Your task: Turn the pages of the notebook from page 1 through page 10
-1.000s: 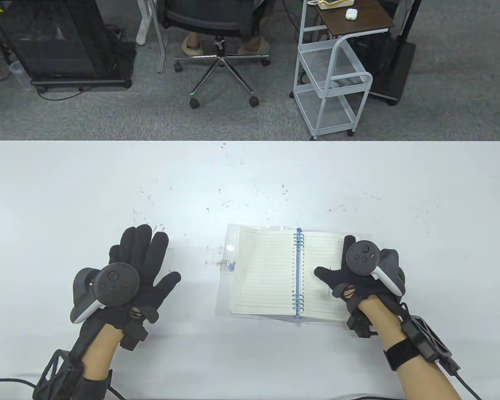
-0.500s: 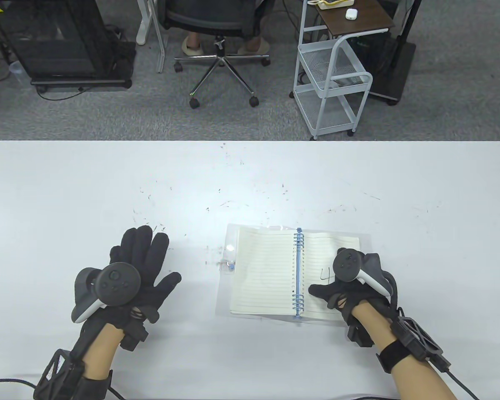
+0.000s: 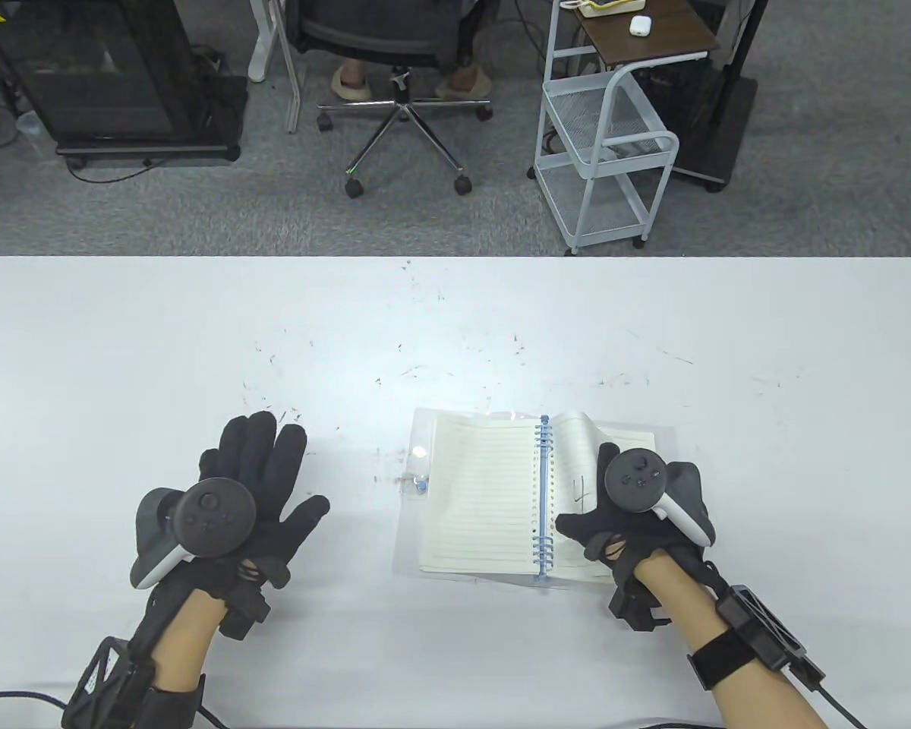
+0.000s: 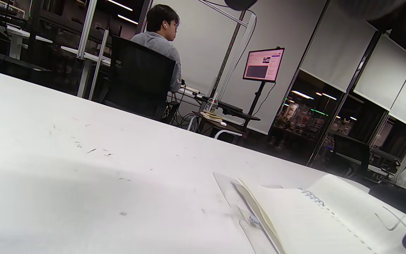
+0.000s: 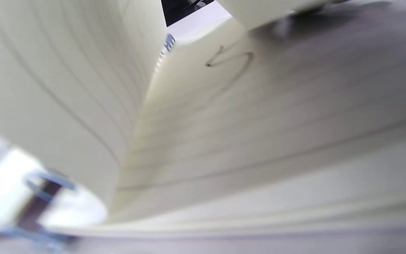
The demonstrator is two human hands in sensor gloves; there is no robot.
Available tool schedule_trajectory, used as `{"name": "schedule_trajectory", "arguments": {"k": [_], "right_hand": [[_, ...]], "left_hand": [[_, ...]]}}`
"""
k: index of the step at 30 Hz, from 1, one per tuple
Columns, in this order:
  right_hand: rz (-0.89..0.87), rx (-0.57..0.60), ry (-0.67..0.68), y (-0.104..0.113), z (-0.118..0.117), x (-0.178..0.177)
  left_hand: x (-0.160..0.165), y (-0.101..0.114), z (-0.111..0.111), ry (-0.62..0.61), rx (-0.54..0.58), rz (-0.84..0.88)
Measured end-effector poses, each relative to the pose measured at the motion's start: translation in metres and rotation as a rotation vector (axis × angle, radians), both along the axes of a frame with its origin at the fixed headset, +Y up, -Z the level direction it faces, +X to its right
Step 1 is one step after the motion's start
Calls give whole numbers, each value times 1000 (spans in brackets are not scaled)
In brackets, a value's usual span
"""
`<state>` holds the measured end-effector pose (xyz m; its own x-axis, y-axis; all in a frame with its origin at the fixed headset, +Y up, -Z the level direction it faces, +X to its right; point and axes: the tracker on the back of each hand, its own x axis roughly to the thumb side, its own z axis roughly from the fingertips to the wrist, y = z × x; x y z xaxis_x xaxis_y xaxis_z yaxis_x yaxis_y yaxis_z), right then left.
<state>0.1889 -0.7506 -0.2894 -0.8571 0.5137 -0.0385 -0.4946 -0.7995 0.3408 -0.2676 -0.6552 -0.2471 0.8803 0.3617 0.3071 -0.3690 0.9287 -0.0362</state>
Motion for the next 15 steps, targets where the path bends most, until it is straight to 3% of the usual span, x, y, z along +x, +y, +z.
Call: {"name": "schedule_trajectory", "arguments": {"k": [4,10,15], "right_hand": [[-96,5,-70,11,-1,13],[-363,23,-357,22,2,50],[-525,10,-466,25,5,68]], "left_hand": [[0,0,0,-1,-1,-1],[-1,0,0,1,-1,3],[-1,0,0,3,-1,5]]}}
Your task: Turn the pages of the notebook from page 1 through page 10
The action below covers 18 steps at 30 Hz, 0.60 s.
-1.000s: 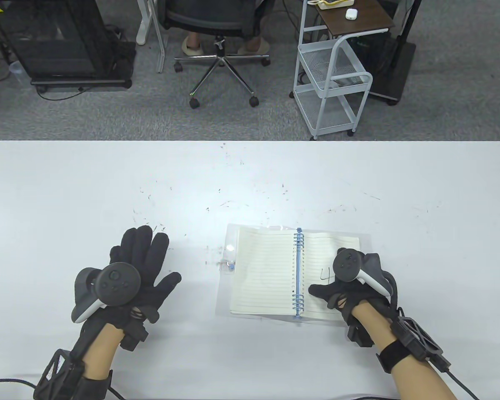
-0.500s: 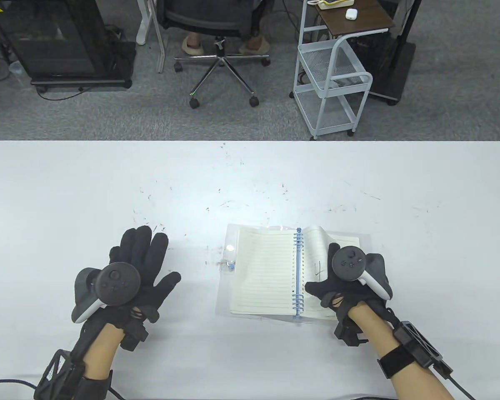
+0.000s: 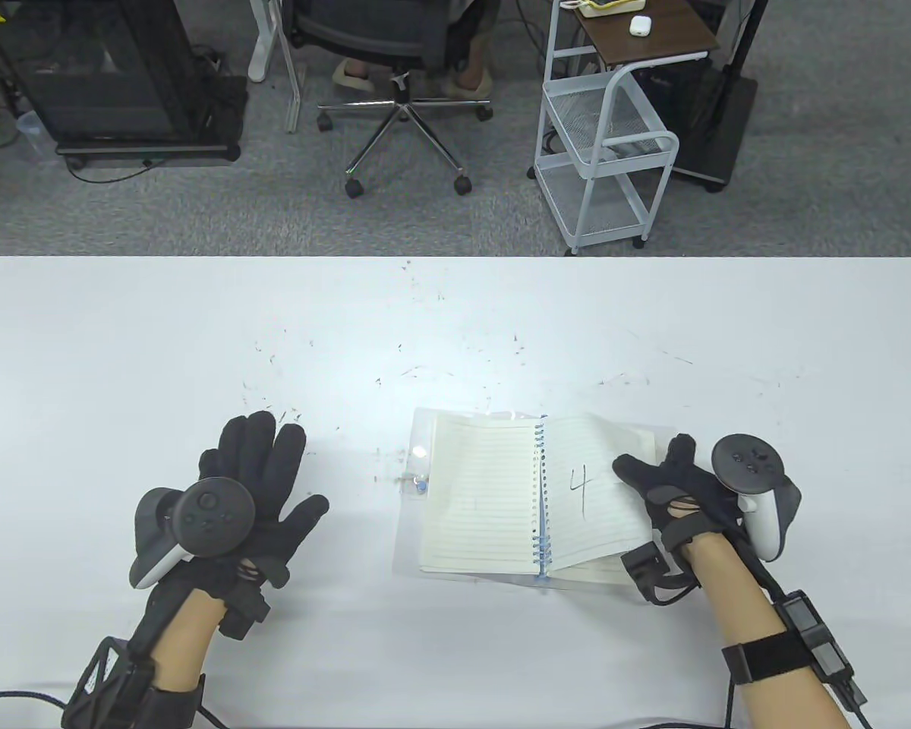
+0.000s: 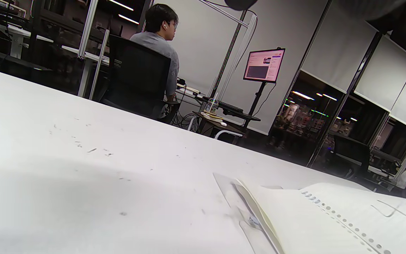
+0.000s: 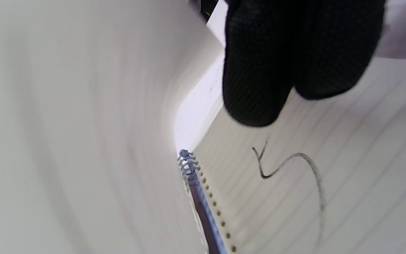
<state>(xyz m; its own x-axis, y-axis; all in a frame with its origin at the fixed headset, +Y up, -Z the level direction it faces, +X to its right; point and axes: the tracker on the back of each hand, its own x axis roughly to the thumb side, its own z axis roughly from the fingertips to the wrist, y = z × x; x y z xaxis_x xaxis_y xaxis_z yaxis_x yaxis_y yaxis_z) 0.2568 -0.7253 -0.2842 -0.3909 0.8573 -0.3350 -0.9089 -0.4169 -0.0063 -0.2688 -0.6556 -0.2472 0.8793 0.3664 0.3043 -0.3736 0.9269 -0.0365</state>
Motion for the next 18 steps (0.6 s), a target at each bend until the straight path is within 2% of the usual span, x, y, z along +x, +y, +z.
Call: {"name": "schedule_trajectory", "arguments": {"k": [5,13,18], "right_hand": [[-88,2,5,-2,1,-4],[-36,88,39,9,0,-27],[22,130,124,20,-9,-49]], "left_hand": [[0,0,0,0,-2,1],[0,0,0,-2,4,3],[-1,2,0,-3,11,8]]}}
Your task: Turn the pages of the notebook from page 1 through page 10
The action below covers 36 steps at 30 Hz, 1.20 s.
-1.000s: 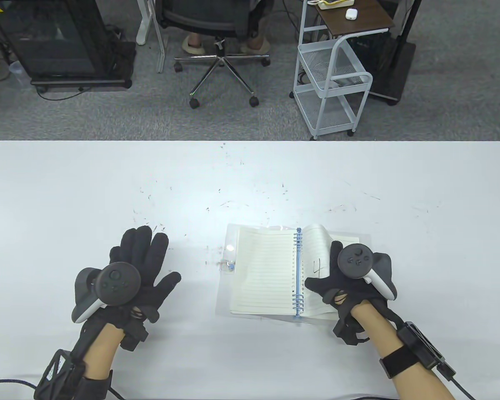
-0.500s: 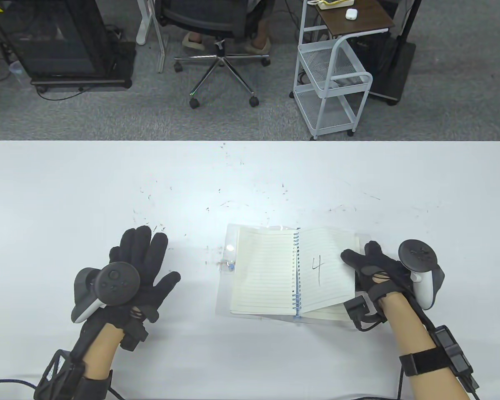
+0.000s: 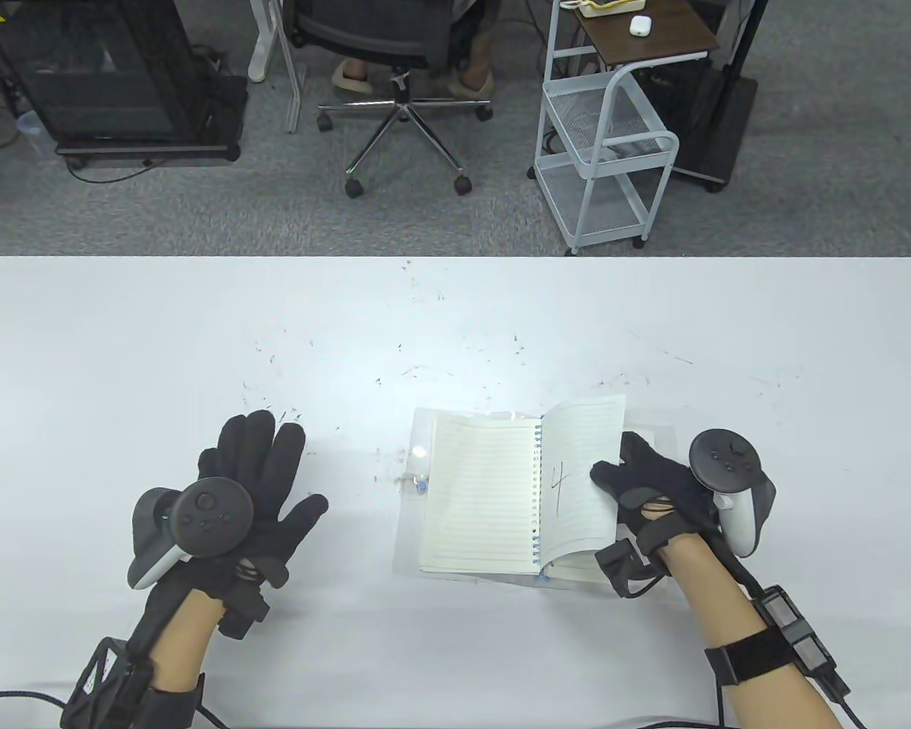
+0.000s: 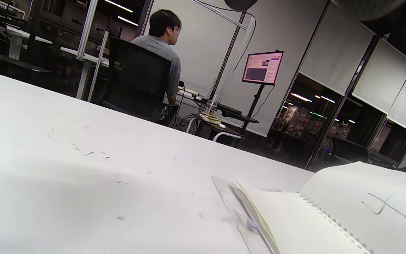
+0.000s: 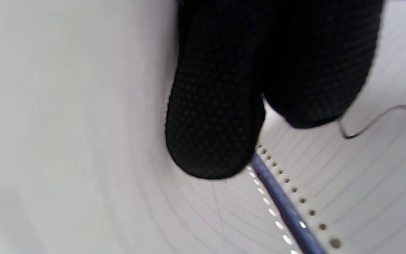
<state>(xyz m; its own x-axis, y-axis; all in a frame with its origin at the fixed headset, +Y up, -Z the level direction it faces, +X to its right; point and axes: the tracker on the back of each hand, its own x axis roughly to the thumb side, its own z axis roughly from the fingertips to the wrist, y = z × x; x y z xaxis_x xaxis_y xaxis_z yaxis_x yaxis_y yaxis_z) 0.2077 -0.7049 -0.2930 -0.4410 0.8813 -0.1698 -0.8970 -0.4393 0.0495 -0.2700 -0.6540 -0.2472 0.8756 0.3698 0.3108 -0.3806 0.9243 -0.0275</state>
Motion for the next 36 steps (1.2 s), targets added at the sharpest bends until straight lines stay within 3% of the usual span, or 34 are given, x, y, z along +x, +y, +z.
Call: {"name": "schedule_trajectory", "arguments": {"k": [10,18,36], "right_hand": [[135,32,168,6,-22,-69],[263,16,257,-10,-38,-119],[437,-57,363,-48,-48,-163]], "left_hand": [[-2,2,1,-5,11,10],[-3,2,1,-4,6,12],[-2,2,0,-10,-1,9]]}}
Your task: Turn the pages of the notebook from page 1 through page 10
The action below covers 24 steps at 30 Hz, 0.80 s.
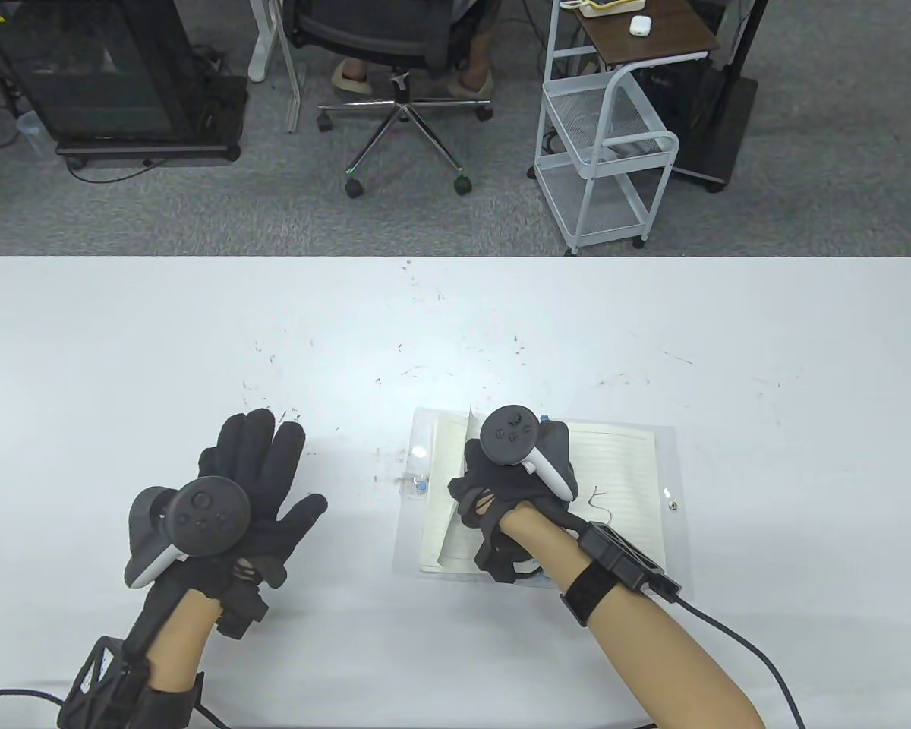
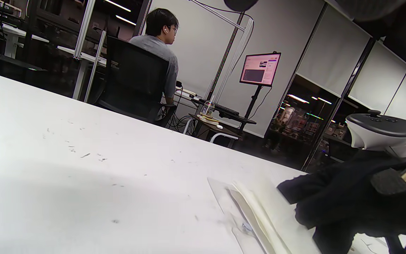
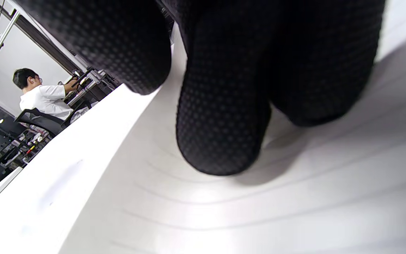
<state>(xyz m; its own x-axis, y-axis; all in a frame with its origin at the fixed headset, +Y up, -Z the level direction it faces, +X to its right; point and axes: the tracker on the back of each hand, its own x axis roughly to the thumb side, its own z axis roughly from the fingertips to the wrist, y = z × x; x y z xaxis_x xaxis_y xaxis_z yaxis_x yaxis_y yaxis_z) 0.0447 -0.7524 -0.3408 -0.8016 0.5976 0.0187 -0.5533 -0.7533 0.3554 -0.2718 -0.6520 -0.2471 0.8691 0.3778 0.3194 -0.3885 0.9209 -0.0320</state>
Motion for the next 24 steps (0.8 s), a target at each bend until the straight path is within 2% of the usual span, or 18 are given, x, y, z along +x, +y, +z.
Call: {"name": "schedule_trajectory", "arguments": {"k": [9,16,20,24], "right_hand": [[-40,12,6,9,5,13],[-120,75,-82,36,15,80],[-109,98,-135,40,24,120],[-71,119,-171,35,34,155]], "left_hand": [[0,0,0,4,-2,-3],[0,0,0,7,-3,-5],[0,0,0,7,-6,-8],[1,-1,0,8,-12,-12]]}}
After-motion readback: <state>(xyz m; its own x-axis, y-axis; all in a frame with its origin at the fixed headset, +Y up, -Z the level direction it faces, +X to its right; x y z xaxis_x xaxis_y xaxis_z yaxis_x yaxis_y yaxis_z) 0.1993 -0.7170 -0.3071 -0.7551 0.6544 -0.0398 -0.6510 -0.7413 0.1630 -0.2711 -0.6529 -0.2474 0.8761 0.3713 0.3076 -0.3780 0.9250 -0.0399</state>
